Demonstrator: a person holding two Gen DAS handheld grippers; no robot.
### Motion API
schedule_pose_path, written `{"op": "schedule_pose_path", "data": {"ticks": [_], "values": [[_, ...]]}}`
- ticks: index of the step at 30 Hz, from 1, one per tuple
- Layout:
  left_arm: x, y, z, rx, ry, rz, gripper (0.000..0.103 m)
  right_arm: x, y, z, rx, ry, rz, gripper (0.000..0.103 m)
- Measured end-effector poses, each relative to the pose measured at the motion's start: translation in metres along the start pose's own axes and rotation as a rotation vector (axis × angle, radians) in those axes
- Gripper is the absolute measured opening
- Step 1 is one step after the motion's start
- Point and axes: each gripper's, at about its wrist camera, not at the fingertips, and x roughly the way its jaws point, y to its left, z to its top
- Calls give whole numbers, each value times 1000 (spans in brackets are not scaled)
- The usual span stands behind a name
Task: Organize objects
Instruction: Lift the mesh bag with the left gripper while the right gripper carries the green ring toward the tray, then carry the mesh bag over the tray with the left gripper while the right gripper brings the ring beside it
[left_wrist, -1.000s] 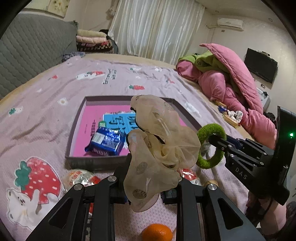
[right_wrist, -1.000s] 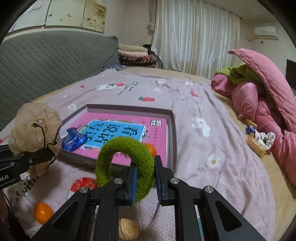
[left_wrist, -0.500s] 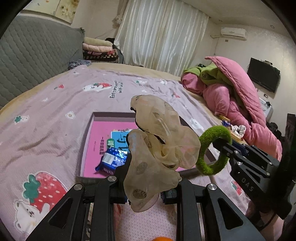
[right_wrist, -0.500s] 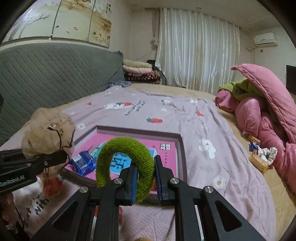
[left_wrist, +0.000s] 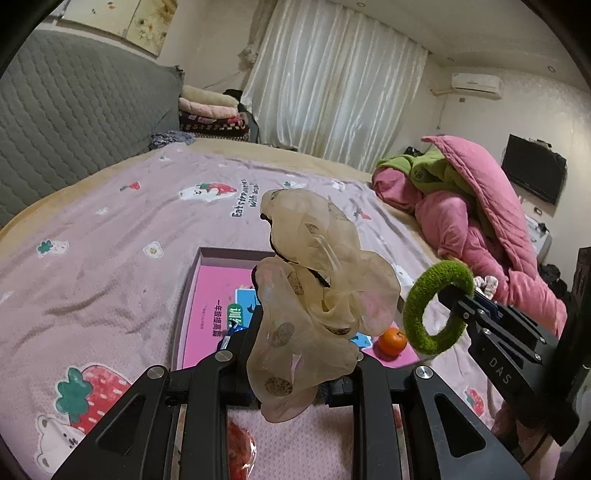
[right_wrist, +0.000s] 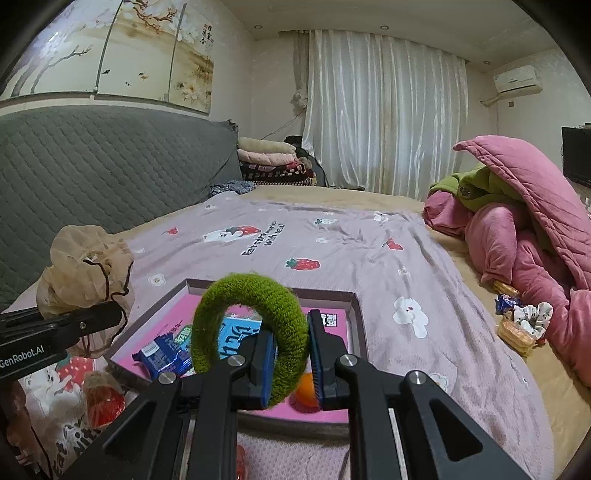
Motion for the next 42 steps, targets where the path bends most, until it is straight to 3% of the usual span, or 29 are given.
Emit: {"op": "schedule_pose_path", "data": {"ticks": [15, 28, 42], "values": [[18, -23, 0, 25, -3, -6, 24, 3, -5, 8, -32, -37, -44, 17], [61, -38, -7, 54, 88, -26, 24, 24, -11, 2, -13, 15, -78, 17], [99, -28, -11, 4, 185, -45, 24, 60, -14, -8, 18, 108, -91, 17]]}}
